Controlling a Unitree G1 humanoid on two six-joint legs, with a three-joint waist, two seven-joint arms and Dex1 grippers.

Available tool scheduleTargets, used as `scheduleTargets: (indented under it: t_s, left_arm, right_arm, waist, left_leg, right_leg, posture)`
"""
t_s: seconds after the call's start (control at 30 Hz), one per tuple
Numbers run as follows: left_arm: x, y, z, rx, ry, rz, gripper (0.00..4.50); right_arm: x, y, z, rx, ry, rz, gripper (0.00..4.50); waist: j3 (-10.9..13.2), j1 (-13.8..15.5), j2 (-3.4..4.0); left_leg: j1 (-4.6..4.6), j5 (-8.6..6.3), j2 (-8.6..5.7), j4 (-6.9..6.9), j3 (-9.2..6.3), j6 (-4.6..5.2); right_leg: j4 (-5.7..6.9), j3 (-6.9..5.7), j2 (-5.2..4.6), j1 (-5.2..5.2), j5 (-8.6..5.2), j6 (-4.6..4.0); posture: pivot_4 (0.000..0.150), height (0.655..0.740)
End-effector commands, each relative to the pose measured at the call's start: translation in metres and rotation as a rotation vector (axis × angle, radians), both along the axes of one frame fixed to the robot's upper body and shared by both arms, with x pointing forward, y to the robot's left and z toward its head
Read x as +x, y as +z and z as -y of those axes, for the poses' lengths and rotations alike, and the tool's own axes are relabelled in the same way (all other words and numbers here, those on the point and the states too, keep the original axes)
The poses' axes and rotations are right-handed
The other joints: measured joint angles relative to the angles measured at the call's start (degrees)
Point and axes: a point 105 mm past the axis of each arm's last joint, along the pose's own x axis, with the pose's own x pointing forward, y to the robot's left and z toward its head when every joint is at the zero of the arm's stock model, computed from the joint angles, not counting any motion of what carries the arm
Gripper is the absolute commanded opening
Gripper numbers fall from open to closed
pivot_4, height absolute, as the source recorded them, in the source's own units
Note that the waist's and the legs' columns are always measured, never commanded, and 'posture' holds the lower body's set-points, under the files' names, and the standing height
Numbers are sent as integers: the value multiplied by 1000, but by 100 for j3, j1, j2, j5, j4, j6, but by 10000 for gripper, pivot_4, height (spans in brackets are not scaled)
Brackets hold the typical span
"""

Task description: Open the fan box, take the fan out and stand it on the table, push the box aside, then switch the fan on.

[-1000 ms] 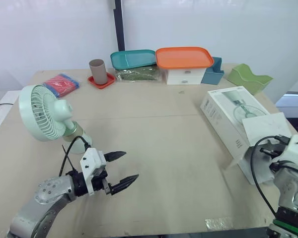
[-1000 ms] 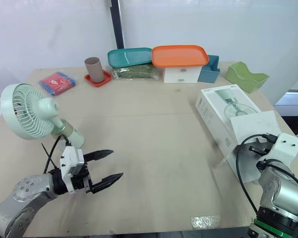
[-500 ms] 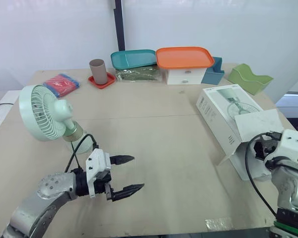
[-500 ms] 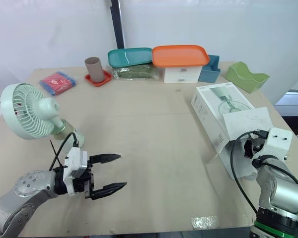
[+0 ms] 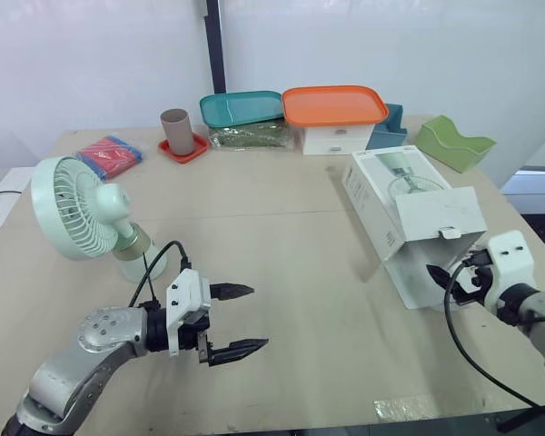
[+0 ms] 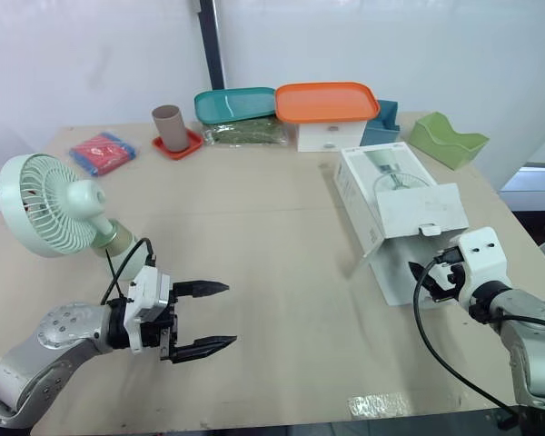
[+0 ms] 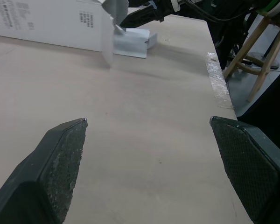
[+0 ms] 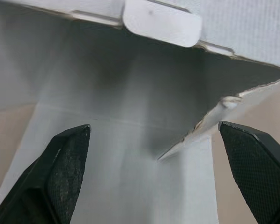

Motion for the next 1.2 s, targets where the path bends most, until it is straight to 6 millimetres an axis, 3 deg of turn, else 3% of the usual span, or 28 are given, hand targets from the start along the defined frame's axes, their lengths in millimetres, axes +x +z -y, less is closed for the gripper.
scheduleTargets:
  t_s: [0.03,0.2,0.37,0.73,1.03,1.13,1.2]
  left_arm:
    - [0,6,1,-9,-7,40,45000]
    - [0,7,1,-20,9,40,45000]
    - [8,10,-3,-62,87,44,45000]
    - [18,11,-15,-97,241,54,45000]
    - [19,11,-17,-102,267,56,45000]
    - [24,12,-62,-177,776,173,45000]
    - [19,10,-74,-187,907,197,45000]
  right_arm:
    - [-6,11,-12,-15,138,-47,44796]
    - [-40,28,-79,211,618,-134,44796]
    - [-38,33,-124,260,858,21,44796]
    - [-33,25,-153,259,1089,142,44796]
    - [-34,22,-154,253,1121,143,44796]
    - [-26,16,-200,331,1226,173,44796]
    - [-23,17,-208,356,1236,174,44796]
  waist:
    - [1,3,-2]
    - [4,6,-6]
    - [20,4,-45]
    - [25,64,-50]
    - [25,72,-51]
    - [30,-47,-70]
    - [32,-12,-66]
  left_leg:
    - [-1,-1,0,0,0,2]
    - [1,-7,1,1,-1,12]
    - [24,-9,6,10,0,16]
    - [42,-10,2,9,-2,14]
    - [43,-10,2,9,-1,14]
    - [52,-10,9,3,9,14]
    - [55,-38,50,2,42,-8]
  right_leg:
    - [0,-1,0,0,0,-1]
    - [0,0,1,0,1,-2]
    - [-2,0,5,14,0,4]
    - [-4,-1,-2,8,20,-28]
    - [-3,-1,-1,8,21,-29]
    - [-8,8,1,7,24,-33]
    - [-13,30,22,13,33,-55]
  posture:
    - [1500,7400]
    - [1500,7400]
    - [1500,7400]
    - [1500,7400]
    - [1500,7400]
    - [1500,7400]
    - [1500,7400]
